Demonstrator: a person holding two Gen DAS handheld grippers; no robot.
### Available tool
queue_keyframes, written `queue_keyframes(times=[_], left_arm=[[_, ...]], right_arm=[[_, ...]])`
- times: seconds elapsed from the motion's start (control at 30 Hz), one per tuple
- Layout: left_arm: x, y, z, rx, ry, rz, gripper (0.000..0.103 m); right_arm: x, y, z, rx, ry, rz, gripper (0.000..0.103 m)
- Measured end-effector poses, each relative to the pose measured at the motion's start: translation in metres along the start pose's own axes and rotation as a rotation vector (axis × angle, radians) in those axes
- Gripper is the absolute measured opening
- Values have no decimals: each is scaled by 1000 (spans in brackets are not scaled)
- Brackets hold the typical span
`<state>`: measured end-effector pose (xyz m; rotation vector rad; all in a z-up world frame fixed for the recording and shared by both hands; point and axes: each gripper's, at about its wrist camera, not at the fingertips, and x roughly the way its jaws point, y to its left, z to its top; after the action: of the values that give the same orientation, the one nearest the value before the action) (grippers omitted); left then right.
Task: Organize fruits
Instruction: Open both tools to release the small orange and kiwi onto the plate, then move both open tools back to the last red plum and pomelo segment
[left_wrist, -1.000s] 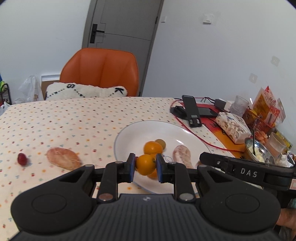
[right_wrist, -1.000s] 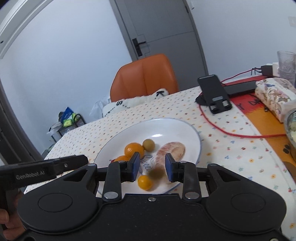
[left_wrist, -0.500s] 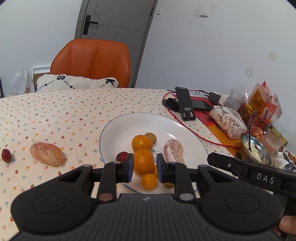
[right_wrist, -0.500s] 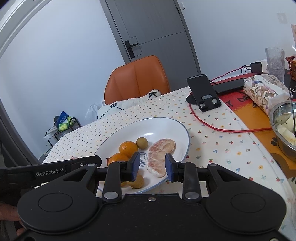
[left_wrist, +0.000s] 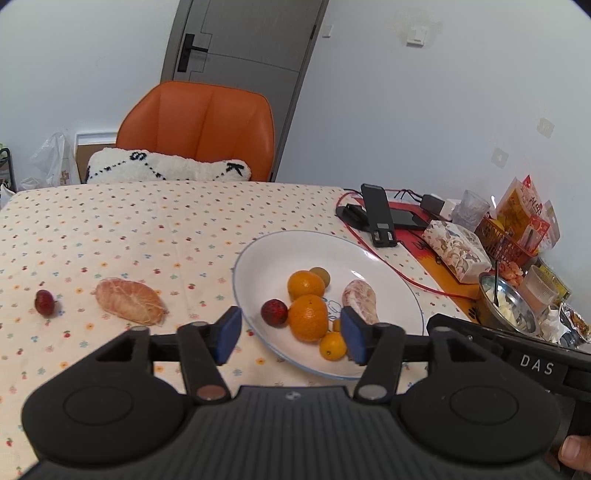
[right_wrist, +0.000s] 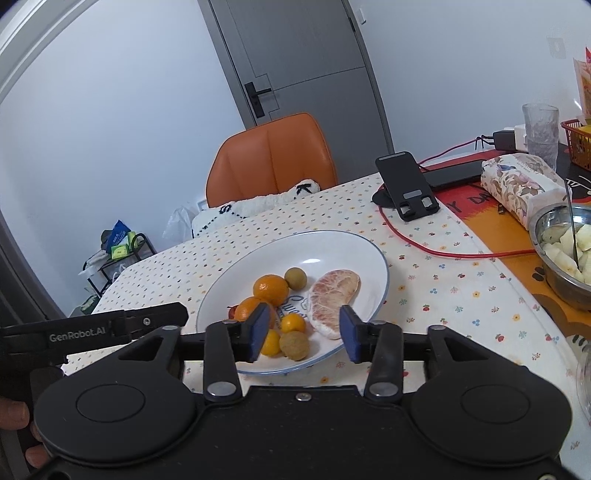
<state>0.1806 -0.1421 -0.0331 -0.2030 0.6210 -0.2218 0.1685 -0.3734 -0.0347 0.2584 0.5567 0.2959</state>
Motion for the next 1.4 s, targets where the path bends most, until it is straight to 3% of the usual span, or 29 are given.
queue_keyframes(times=[0.27,0.67,1.13,1.4], left_arm=[[-22,24,-2,-20,-23,49,80],[-51,61,-9,-57,-57,122,87],[-81,110,-13,-115,-90,229,91],[-81,137,-15,-163,-99,242,91]], right_arm=[[-8,21,-3,-19,-29,-6,76],[-6,51,-8,-47,-28,38,92],[16,93,-14,-86,1,130,96],[35,110,-17,-111,29,174,95]])
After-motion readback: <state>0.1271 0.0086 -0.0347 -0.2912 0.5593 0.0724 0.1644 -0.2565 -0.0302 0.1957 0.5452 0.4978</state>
